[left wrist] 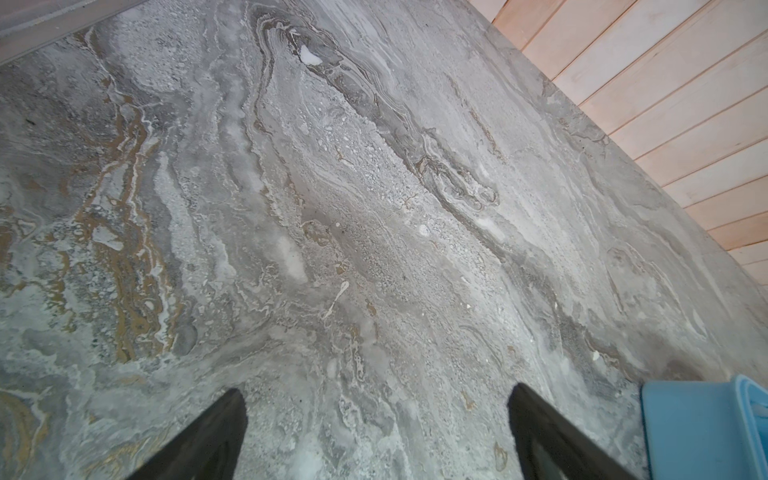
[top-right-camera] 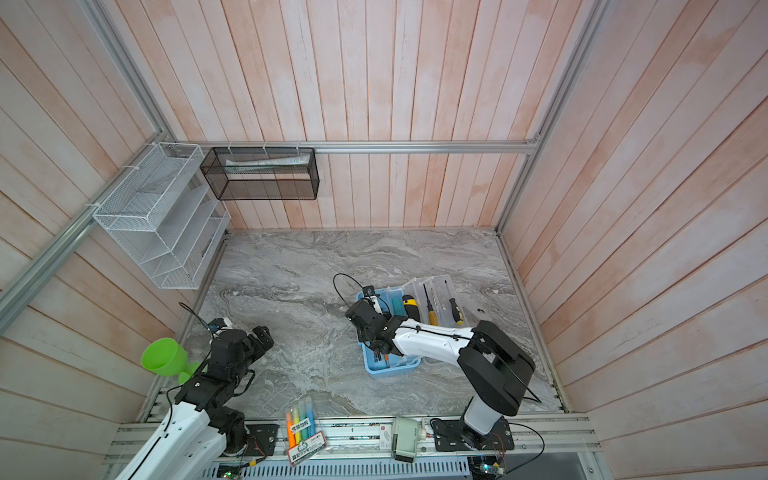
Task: Pack the tool kit
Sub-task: 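Release the black hex key into the box while the left arm reaches forward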
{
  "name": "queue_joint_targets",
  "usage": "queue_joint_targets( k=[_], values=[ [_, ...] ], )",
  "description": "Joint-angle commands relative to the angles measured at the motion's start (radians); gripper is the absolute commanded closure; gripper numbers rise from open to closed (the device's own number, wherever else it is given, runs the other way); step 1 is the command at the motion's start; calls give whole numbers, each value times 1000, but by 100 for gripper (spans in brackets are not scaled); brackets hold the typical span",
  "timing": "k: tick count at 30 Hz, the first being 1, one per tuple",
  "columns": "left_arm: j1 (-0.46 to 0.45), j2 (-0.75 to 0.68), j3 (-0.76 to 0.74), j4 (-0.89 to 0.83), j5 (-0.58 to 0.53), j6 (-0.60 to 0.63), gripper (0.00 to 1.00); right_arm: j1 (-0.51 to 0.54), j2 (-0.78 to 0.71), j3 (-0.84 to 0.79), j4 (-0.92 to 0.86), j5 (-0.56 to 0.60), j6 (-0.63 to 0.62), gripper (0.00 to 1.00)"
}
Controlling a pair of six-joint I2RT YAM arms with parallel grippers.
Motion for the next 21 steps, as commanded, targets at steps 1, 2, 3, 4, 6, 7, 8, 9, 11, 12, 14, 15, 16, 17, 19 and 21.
queue_joint_targets(
  k=[1, 2, 3, 4, 6, 7, 8, 9, 11, 12, 14, 15, 16, 17, 19, 21],
  values=[
    [-5, -23, -13, 20, -7, 21, 0, -18, 18, 11, 14, -28, 14, 100],
    [-7, -31, -17, 26, -1, 25, 0, -23, 22, 14, 12, -33, 13, 99],
    [-8, -38, -18, 28, 6, 33, 0, -26, 27, 15, 11, -38, 9, 97],
    [-11, -46, -20, 31, 14, 40, 0, -26, 33, 21, 2, -37, 5, 94],
    [-17, -61, -17, 35, 24, 51, 0, -26, 44, 39, -28, -32, -1, 89],
    [-23, -68, -15, 35, 24, 54, 0, -26, 44, 43, -39, -29, -2, 88],
    [-31, -75, -13, 36, 22, 54, 0, -26, 43, 49, -46, -28, -4, 86],
    [-35, -77, -9, 42, 26, 54, 0, -26, 40, 49, -53, -26, -5, 83],
    [-44, -68, -1, 57, 44, 48, 0, -26, 27, 52, -65, -14, -6, 80],
    [-48, -54, 9, 67, 61, 41, 0, -26, 20, 55, -71, -8, -10, 80],
    [-66, -11, 35, 78, 91, 27, 0, -26, 2, 70, -97, 8, -20, 79],
    [-89, 19, 53, 81, 94, 15, 0, -26, -15, 80, -117, 16, -22, 78],
    [-121, 45, 72, 87, 89, 9, 0, -26, -34, 84, -133, 20, -22, 77],
    [-169, 81, 94, 89, 72, 2, 0, -26, -67, 84, -142, 24, -23, 77],
    [-289, 145, 139, 89, 5, -19, 0, -27, -149, 67, -148, 36, -23, 75],
    [-432, 233, 189, 96, -79, -45, 0, -33, -258, 40, -151, 46, -23, 73]
  ],
)
